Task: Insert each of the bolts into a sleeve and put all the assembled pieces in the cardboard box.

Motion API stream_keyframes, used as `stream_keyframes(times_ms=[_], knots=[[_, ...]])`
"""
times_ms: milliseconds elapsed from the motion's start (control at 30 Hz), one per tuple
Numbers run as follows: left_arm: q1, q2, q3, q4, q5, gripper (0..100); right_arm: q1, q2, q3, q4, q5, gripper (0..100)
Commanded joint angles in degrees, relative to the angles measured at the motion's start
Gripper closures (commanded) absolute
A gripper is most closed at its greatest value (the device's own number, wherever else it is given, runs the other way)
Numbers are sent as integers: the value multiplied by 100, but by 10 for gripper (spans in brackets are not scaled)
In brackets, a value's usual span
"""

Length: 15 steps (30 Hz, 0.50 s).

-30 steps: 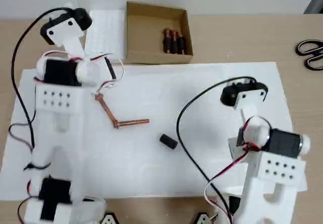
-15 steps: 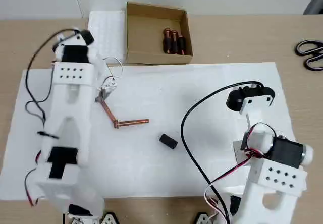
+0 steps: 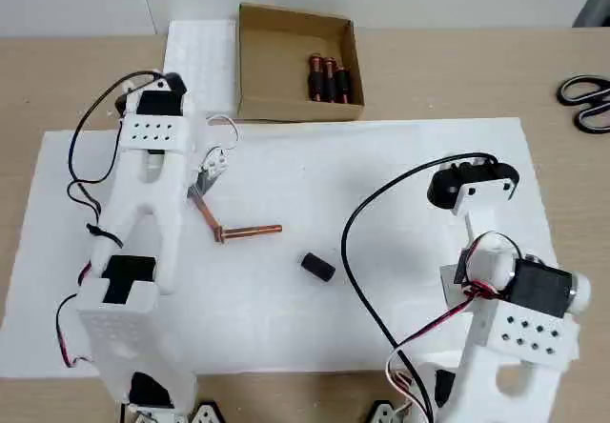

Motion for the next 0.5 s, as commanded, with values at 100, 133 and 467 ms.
stream_keyframes(times_ms=[100,133,467], knots=[[18,-211,-242,-281,35,964,57,-84,308,-259,255,995],[18,-211,-242,-264,35,944,66,-101,378,-286,264,995],[-26,-202,-224,-325,18,864,57,-92,501,-567,343,995]])
